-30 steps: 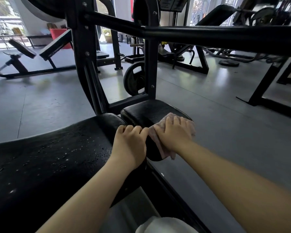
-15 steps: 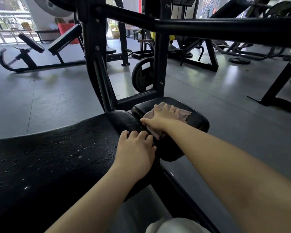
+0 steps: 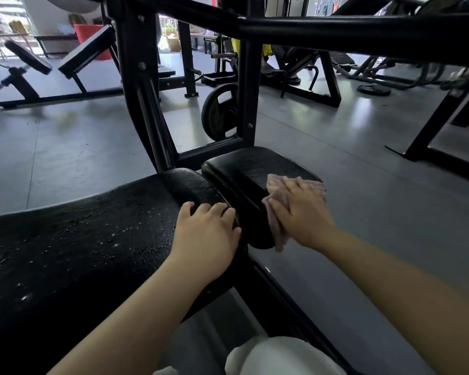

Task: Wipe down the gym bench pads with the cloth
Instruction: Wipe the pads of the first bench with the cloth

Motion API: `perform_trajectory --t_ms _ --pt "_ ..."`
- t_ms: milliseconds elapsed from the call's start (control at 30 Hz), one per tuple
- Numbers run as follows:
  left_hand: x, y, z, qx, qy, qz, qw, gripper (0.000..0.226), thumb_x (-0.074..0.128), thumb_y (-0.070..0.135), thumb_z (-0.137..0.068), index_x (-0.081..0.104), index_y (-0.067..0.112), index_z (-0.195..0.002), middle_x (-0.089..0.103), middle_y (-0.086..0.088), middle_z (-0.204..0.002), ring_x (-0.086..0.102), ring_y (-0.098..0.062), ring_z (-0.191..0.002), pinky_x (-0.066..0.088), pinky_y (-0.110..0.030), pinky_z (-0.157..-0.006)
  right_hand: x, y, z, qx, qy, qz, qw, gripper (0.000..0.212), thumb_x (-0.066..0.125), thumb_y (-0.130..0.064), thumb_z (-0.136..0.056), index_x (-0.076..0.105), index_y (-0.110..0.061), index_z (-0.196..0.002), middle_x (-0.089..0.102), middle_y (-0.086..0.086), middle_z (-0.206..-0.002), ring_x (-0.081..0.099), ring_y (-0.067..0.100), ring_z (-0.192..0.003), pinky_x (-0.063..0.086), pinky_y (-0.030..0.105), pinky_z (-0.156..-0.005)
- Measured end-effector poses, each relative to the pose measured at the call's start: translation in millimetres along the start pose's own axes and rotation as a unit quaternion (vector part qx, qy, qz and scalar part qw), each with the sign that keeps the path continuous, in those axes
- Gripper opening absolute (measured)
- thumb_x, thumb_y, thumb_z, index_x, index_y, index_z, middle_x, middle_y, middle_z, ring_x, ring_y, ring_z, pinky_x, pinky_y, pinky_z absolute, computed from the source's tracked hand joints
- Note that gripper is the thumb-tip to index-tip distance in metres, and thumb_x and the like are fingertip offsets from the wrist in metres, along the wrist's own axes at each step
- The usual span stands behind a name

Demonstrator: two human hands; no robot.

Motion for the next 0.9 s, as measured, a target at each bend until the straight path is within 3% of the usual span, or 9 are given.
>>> perform_trajectory --t_ms 100,267,333,433,567,800,900 --pt "-1 0 1 -0.002 -0.011 0.008 1.0 0.046 0.024 0.045 -0.099 0.034 0.027 -0.14 0.033 0.011 -0.148 0.035 -0.013 -0.132 0.013 -0.036 -0.111 -4 20 -28 0.047 0.002 0.03 0.998 0.059 0.026 -0.049 -0.099 0.023 -0.021 -0.15 0.023 0.004 -0.156 0.014 0.025 -0.144 0.007 0.04 -0.117" --pt "-2 1 1 -0.003 -0.015 0.013 1.0 0.046 0.024 0.045 -0.099 0.033 0.028 -0.14 0.032 0.011 -0.149 0.034 -0.012 -0.133 0.011 -0.035 -0.113 -10 38 -77 0.13 -0.058 -0.012 0.99 0.053 0.029 -0.054 -0.095 0.035 -0.025 -0.138 0.04 0.006 -0.142 0.037 0.031 -0.129 0.031 0.047 -0.106" --pt "-2 1 2 -0.002 -0.017 0.012 1.0 0.046 0.024 0.045 -0.099 0.033 0.027 -0.141 0.032 0.01 -0.149 0.034 -0.012 -0.133 0.011 -0.035 -0.113 -13 35 -85 0.149 -0.073 -0.024 0.986 0.054 0.028 -0.057 -0.093 0.033 -0.028 -0.139 0.039 0.007 -0.142 0.04 0.033 -0.128 0.033 0.05 -0.104" --pt "-2 1 1 -0.001 -0.02 0.011 1.0 0.047 0.024 0.045 -0.099 0.033 0.026 -0.142 0.032 0.009 -0.15 0.034 -0.013 -0.133 0.009 -0.036 -0.113 -11 24 -82 0.142 -0.083 0.023 0.986 0.063 0.022 -0.061 -0.093 0.021 -0.029 -0.147 0.024 0.003 -0.154 0.028 0.033 -0.137 0.024 0.052 -0.109" --pt "-3 -1 0 -0.003 -0.028 0.015 1.0 0.048 0.026 0.046 -0.099 0.033 0.027 -0.142 0.032 0.01 -0.15 0.033 -0.013 -0.134 0.007 -0.037 -0.114 -7 4 -64 0.057 -0.096 0.069 0.991 0.062 0.017 -0.06 -0.095 0.009 -0.034 -0.151 0.004 -0.002 -0.16 0.002 0.025 -0.146 0.004 0.054 -0.115" --pt "-16 -6 11 0.008 -0.036 0.058 0.998 0.049 0.036 0.043 -0.097 0.029 0.03 -0.144 0.033 0.014 -0.149 0.03 -0.008 -0.136 0.002 -0.038 -0.116 1 -26 -28 -0.028 -0.09 0.045 0.995 0.056 0.02 -0.051 -0.099 0.012 -0.034 -0.151 0.006 -0.006 -0.16 0.002 0.018 -0.147 -0.004 0.048 -0.115" --pt "-26 -16 26 0.013 -0.014 0.07 0.997 0.047 0.04 0.042 -0.097 0.033 0.033 -0.142 0.036 0.018 -0.146 0.031 -0.005 -0.135 0.003 -0.035 -0.117 1 -35 -20 -0.038 -0.066 -0.054 0.996 0.05 0.027 -0.045 -0.099 0.035 -0.028 -0.146 0.028 -0.003 -0.155 0.019 0.018 -0.144 0.005 0.042 -0.116"
Point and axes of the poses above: each hand's wrist, its own z-axis away from the middle knuckle, its own x-axis out of the palm, y = z × x, the point moved 2 cm from there along -z, towards the middle knuckle
